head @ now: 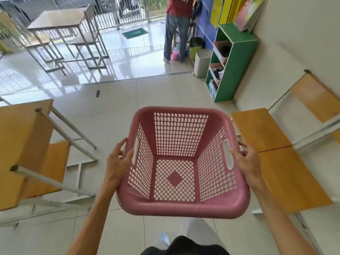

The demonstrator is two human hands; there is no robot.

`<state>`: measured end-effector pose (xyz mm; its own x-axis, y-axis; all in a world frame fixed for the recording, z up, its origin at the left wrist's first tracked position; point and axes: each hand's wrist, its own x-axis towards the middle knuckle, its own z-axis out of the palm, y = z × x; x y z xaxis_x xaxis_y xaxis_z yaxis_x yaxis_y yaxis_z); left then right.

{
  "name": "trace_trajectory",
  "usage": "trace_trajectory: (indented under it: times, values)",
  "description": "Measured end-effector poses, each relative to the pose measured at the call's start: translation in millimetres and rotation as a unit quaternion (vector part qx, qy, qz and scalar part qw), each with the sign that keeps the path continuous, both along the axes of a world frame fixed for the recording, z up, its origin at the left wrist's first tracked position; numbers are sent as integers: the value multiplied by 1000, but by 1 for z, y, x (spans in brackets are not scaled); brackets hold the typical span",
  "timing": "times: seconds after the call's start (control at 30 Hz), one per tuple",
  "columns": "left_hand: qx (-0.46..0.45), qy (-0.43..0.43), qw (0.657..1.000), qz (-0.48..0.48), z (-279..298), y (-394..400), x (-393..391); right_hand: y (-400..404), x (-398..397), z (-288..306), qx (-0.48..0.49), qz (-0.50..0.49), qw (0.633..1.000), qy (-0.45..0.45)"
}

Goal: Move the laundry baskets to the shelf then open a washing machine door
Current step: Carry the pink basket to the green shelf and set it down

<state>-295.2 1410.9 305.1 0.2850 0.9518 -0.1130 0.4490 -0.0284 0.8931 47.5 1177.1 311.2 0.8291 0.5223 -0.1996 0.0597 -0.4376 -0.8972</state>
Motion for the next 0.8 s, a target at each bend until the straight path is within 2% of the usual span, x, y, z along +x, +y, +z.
trace_trajectory:
  times: [0.23,0.57,0.8]
  values:
    - [20,35,999,-14,-12,114,88,106,76,-21,-18,-33,999,-9]
    - [39,30,998,-43,-1,296,287,276,260,-12,3,-74,997,-7]
    - [21,37,995,-91,-11,413,428,349,358,-26,11,-148,989,-11]
